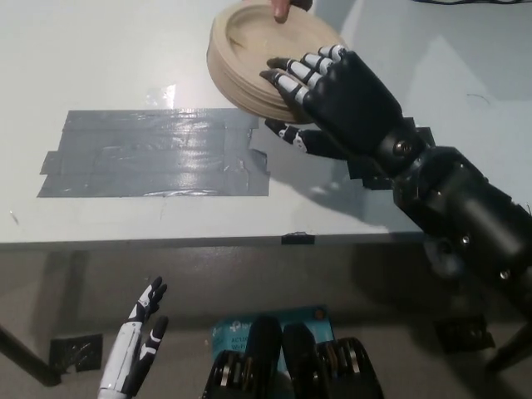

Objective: A stack of plates is kept in the middle of the desk close to the robot and the robot grabs the stack with its right hand, picks it up and hands it to a person.

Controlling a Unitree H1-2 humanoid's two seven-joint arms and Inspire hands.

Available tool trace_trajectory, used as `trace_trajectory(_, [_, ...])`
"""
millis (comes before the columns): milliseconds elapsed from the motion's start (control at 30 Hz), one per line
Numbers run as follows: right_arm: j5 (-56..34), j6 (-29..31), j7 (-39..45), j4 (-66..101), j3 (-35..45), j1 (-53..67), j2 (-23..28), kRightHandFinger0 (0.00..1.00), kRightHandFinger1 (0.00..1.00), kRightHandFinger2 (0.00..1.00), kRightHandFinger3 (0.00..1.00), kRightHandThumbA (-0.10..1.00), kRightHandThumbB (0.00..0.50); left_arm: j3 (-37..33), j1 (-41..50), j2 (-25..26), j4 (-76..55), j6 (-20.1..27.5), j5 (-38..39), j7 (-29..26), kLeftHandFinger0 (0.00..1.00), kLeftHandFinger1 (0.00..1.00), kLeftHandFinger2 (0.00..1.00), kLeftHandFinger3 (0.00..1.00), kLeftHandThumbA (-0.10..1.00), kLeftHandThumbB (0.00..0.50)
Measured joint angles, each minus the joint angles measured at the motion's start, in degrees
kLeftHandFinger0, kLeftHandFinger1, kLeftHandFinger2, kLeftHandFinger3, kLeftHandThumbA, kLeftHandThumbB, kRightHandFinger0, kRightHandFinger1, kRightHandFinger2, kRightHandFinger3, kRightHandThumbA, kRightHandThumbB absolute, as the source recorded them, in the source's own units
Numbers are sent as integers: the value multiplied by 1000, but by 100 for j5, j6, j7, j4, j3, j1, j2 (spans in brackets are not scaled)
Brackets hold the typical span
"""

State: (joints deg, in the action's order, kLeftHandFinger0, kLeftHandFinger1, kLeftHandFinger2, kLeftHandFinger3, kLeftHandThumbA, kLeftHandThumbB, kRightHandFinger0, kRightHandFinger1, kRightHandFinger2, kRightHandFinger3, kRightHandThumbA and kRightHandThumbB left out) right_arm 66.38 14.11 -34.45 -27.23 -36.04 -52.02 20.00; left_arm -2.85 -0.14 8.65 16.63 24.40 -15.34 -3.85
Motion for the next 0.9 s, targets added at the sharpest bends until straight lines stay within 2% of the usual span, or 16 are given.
trace_trajectory(67, [46,23,-105,-278,-1,-125,-31,0,18,671,303,-100,314,-3,6,0,0,3,1,0,1000,1000,1000,1000,1000,374])
trace_trajectory(100, [58,22,-141,-360,-1,-155,-43,35,143,771,419,-97,313,-6,7,0,0,5,2,0,1000,1000,1000,1000,1000,369])
trace_trajectory(133, [69,22,-172,-442,-1,-183,-56,13,186,742,402,-94,314,-8,8,0,0,5,2,0,1000,1000,1000,1000,1000,368])
trace_trajectory(233, [39,14,-202,-723,99,-249,-126,13,186,742,402,-94,314,-18,8,0,0,5,-3,0,1000,1000,1000,1000,1000,368])
trace_trajectory(267, [39,14,-202,-723,99,-249,-126,425,604,1000,765,209,383,-18,8,0,0,5,-3,0,1000,1000,1000,1000,1000,373])
trace_trajectory(300, [-5,-1,-189,-795,156,-250,-139,1000,1000,1000,1000,518,477,-21,8,0,0,5,-5,0,1000,1000,1000,1000,1000,373])
trace_trajectory(333, [-54,-39,-66,-774,228,-244,-141,1000,1000,1000,1000,780,499,-22,7,0,0,5,-4,0,1000,1000,1000,1000,1000,366])
trace_trajectory(400, [-96,-83,79,-713,270,-221,-142,1000,1000,1000,1000,847,500,-20,7,-1,3,-1,-3,1,1000,1000,1000,1000,1000,388])
trace_trajectory(467, [-195,-170,338,-575,334,-135,-140,1000,1000,1000,1000,862,500,-20,7,-3,7,-6,-3,1,1000,1000,1000,1000,1000,390])
trace_trajectory(500, [-201,-174,354,-564,337,-127,-141,1000,1000,1000,1000,897,500,-20,7,-4,7,-6,-3,1,1000,1000,1000,1000,1000,376])
trace_trajectory(700, [-582,-432,1199,142,473,248,-133,1000,1000,1000,1000,902,500,-19,5,-7,11,-12,2,1,1000,1000,1000,1000,1000,343])
trace_trajectory(733, [-590,-437,1214,161,476,254,-132,1000,1000,1000,1000,887,500,-19,5,-8,11,-12,2,2,1000,1000,1000,1000,1000,365])
trace_trajectory(900, [-993,-661,1976,1106,664,503,-101,1000,1000,1000,1000,870,500,-19,5,-7,12,-15,2,2,1000,1000,1000,1000,1000,363])
